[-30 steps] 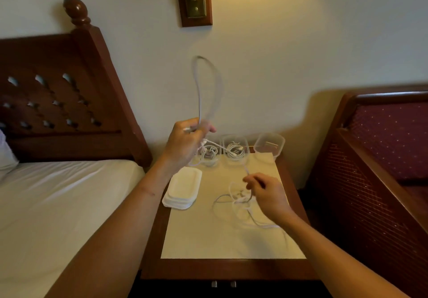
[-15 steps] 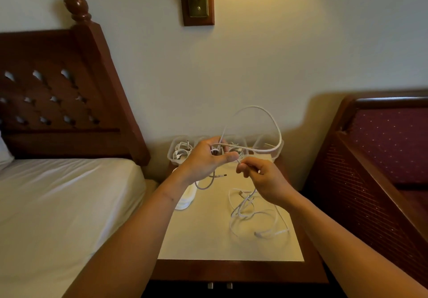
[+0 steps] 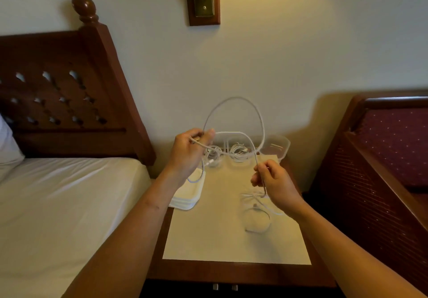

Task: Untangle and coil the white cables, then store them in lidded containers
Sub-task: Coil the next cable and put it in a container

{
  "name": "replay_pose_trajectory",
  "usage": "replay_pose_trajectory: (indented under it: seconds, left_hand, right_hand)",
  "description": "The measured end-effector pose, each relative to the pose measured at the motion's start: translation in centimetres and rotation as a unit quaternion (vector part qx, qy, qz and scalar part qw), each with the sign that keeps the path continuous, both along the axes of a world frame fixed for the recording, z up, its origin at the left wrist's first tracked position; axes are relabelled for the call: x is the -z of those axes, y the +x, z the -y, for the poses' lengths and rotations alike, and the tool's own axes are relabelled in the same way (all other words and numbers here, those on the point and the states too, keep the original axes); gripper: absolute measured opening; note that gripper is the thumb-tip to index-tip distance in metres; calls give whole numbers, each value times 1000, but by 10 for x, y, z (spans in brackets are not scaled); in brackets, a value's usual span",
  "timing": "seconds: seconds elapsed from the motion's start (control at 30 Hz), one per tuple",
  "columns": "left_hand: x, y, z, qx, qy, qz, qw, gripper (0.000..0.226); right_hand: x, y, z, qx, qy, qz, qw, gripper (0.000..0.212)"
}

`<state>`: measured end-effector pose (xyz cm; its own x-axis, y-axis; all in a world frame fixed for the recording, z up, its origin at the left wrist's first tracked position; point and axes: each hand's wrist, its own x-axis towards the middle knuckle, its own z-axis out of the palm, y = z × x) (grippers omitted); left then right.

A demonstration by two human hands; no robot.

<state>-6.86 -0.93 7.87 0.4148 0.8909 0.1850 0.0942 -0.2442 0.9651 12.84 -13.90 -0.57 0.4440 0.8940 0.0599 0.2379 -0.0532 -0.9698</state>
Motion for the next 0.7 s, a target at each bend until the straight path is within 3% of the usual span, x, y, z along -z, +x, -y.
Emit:
replay_pose_trajectory:
  seconds: [0.13, 0.37, 0.5, 0.7]
  left_hand:
    - [25, 0, 10, 17, -100, -63, 993, 49]
    - [26, 35, 37, 48, -93, -61, 993, 34]
    - [28, 50, 30, 57, -21, -58, 996, 33]
    - [28, 67, 20, 7, -22, 13, 1000, 36]
  right_hand:
    - [-12, -8, -7, 9, 38, -56, 998, 21]
    - [-19, -17, -17, -38, 64, 14, 997, 23]
    - [-19, -13, -13, -49, 77, 25, 995, 15]
    - [30, -8, -6, -27, -14, 150, 988, 15]
